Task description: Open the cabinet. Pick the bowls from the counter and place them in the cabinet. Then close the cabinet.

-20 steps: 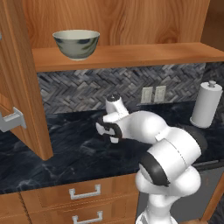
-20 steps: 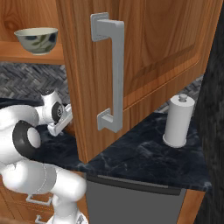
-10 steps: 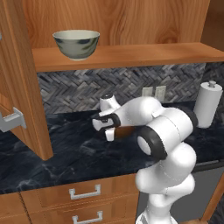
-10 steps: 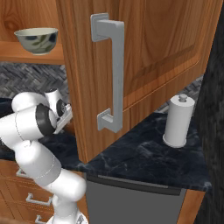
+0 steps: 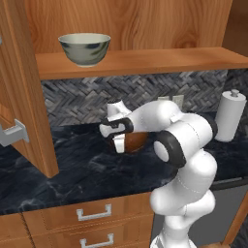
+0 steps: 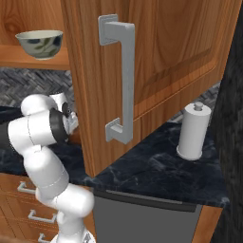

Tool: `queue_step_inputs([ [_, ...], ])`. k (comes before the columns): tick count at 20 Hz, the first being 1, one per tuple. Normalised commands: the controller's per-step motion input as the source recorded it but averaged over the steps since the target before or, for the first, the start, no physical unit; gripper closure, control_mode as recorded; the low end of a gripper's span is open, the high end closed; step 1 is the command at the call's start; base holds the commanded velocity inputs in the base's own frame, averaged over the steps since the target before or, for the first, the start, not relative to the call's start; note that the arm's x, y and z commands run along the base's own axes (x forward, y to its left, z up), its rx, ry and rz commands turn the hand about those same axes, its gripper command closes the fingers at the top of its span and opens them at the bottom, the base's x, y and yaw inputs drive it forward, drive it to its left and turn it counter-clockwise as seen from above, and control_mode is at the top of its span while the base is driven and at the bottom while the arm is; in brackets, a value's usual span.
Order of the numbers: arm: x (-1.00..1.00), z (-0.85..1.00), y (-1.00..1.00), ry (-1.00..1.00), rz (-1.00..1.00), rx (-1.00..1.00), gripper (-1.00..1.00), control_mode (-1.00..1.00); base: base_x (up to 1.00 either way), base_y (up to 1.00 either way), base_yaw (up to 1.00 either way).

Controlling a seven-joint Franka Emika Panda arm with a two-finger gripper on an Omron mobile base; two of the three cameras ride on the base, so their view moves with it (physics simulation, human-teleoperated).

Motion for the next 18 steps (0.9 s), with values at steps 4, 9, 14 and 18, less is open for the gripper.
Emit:
queue_step_inputs([
  [4,-0.96,0.84,0.00,-0.22,0.01,0.00,1.00,-1.00,0.00,0.00,0.00],
  [9,-1.00,1.00,-0.05,-0.36,0.03,0.01,1.00,-1.00,0.00,0.00,0.00],
  [14,-1.00,1.00,-0.25,-0.16,0.08,0.04,1.00,-1.00,0.00,0.00,0.00],
  [18,-1.00,1.00,-0.18,-0.04,0.09,0.05,1.00,-1.00,0.00,0.00,0.00],
])
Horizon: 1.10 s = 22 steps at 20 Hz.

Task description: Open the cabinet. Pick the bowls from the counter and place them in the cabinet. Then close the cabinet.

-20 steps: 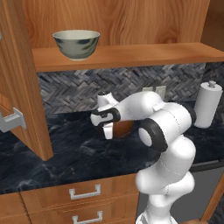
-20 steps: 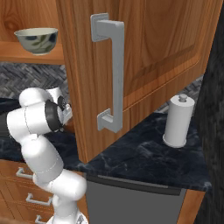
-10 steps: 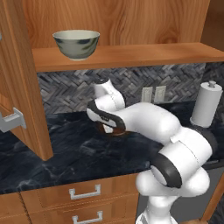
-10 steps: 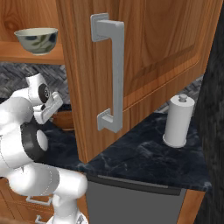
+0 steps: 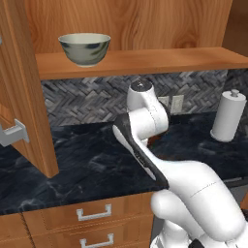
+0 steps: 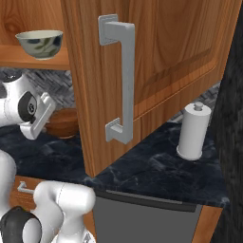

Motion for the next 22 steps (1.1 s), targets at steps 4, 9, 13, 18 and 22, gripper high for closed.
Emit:
queue_step_inputs([
  [4,-1.00,1.00,-0.13,0.00,0.07,0.01,1.00,-1.00,0.00,0.00,0.00],
  [9,-1.00,1.00,-0.26,-0.01,0.06,0.00,1.00,-1.00,0.00,0.00,0.00],
  [13,-0.99,1.00,-0.55,-0.26,0.01,0.01,1.00,-1.00,0.00,0.00,0.00],
  [18,-0.55,0.99,-0.46,-0.48,0.00,0.01,1.00,-1.00,0.00,0.00,0.00],
  [22,0.02,0.69,-0.43,-0.36,0.00,0.07,1.00,-1.00,0.00,0.00,0.00],
])
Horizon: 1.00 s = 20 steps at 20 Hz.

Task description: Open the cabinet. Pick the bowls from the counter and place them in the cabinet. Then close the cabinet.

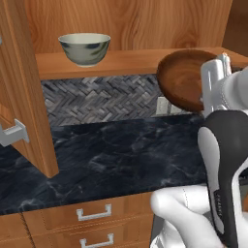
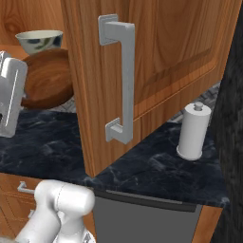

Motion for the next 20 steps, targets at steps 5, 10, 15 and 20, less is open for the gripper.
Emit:
queue_step_inputs([
  [5,0.33,0.44,-0.52,-0.02,0.01,0.16,1.00,-1.00,0.00,0.00,0.00],
  [10,0.74,0.21,-0.17,0.00,0.00,0.04,1.00,-1.00,0.00,0.00,0.00],
  [15,0.75,0.07,0.00,0.01,0.00,0.00,1.00,-1.00,0.00,0.00,0.00],
  [20,0.79,0.00,-0.01,0.00,0.03,0.00,1.00,-1.00,0.00,0.00,0.00],
])
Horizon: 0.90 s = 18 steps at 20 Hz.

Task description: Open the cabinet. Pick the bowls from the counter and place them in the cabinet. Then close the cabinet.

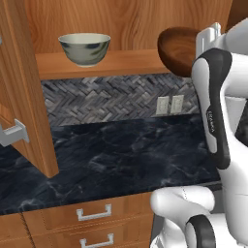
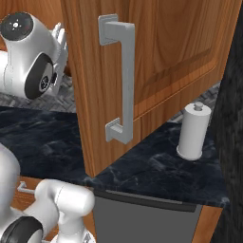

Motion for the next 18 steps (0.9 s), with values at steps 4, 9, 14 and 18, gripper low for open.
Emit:
queue_step_inputs([
  [4,0.79,0.00,-0.03,0.00,0.05,0.00,1.00,-1.00,0.00,0.00,0.00],
  [9,0.82,0.00,-0.03,0.01,0.05,0.00,1.00,-1.00,0.00,0.00,0.00],
  [14,0.80,-0.04,-0.02,0.09,0.04,0.00,1.00,-1.00,0.00,0.00,0.00],
  [18,0.61,-0.14,-0.02,0.08,0.00,0.00,1.00,-1.00,0.00,0.00,0.00],
])
